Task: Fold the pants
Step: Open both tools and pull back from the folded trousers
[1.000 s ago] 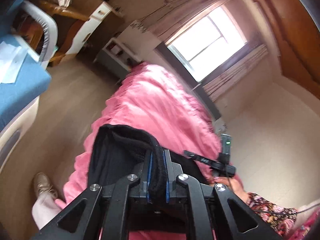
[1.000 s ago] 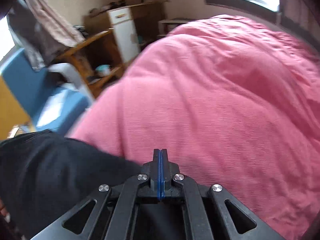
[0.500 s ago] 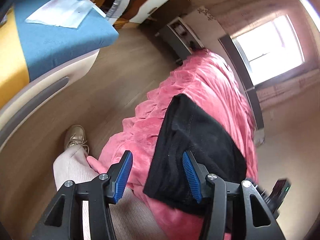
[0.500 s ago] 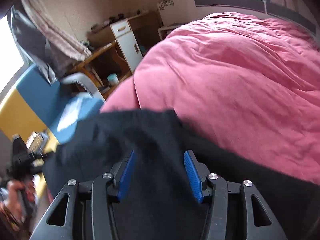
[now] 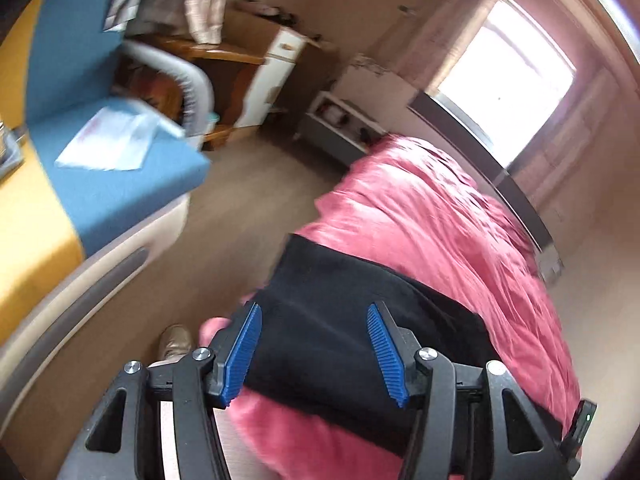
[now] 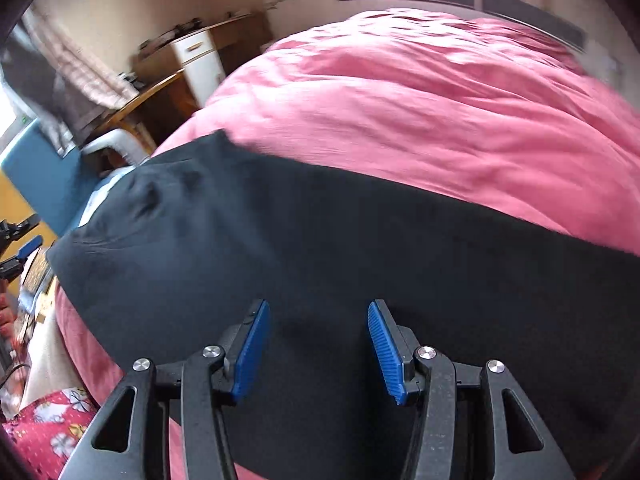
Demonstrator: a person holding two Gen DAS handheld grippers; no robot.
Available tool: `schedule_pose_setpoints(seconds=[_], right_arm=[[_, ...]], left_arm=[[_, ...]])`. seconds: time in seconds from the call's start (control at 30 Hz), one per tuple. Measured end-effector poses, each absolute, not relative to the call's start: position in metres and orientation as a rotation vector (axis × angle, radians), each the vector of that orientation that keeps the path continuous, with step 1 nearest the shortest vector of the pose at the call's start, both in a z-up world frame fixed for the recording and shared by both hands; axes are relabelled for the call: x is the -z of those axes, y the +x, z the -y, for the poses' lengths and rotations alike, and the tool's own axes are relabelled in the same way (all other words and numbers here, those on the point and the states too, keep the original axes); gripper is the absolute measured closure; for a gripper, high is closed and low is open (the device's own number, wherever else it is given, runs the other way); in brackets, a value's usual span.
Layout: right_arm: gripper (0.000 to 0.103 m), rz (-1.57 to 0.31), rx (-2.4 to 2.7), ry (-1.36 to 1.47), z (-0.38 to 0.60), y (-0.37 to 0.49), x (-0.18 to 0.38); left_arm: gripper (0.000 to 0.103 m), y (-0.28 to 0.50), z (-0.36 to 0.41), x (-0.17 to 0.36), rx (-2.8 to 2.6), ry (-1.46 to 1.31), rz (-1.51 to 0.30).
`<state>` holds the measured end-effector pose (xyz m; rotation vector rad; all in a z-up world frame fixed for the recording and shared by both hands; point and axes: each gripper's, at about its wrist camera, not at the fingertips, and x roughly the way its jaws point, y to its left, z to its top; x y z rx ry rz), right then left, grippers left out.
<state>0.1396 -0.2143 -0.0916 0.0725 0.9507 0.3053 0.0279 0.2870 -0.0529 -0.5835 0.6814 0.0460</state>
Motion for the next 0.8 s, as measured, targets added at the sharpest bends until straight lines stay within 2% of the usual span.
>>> schedule_pose_setpoints(seconds=[0.13,0.2,0.33,0.57,0.73,0.8], right_arm=[[0.039,-0.95,-0.189,0.161,0.276,0.125,0.09],[0.039,-0.957,-0.118,0.199,0.305,0.12,0.09],[0.039,-0.92,0.034,0.343,0.377,0.099,0.087],[0.039,-0.767,0.334,0.618,0.482,0.044,0.071],[0.039,-0.655,0.44,0.998,0.536,0.003,0.093],[0.041,-0.652,0.423,1.062,0.544,0.001,0.103]], left_arm=[[0.046,0.057,-0.236,0.064,0.093,-0.478,-0.757],[0.046,0.073,-0.207,0.078,0.136,-0.397,-0.8],[0.046,0.087,-0.175,0.09,0.118,-0.253,-0.772],[0.046,0.079,-0.176,0.094,0.117,-0.234,-0.698],[0.046,0.081,-0.191,0.095,0.066,-0.263,-0.707],[0.046,0.084,-0.199,0.099,0.018,-0.283,-0.722]])
